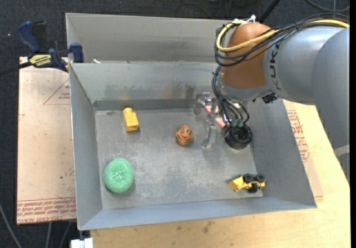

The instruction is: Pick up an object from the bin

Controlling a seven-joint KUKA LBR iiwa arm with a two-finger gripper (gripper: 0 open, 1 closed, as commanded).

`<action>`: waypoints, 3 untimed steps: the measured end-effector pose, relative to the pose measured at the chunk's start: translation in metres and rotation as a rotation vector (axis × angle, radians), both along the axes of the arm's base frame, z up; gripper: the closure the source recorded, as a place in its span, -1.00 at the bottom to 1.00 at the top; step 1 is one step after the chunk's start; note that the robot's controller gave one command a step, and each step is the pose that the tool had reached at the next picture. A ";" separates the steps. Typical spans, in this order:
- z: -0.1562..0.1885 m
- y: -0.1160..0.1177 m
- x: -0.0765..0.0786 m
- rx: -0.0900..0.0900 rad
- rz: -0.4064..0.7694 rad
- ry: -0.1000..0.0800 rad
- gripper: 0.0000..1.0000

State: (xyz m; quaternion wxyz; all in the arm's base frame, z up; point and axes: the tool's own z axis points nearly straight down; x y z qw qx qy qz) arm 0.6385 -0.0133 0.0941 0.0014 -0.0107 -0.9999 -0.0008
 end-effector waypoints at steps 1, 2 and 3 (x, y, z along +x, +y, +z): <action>-0.005 0.011 0.008 -0.001 0.098 -0.007 -1.00; -0.014 0.031 0.001 0.000 0.165 -0.006 -1.00; -0.024 0.045 0.005 0.000 0.287 -0.007 1.00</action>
Offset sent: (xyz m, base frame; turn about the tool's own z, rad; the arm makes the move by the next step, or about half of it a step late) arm -0.0097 0.0550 -0.0241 0.0271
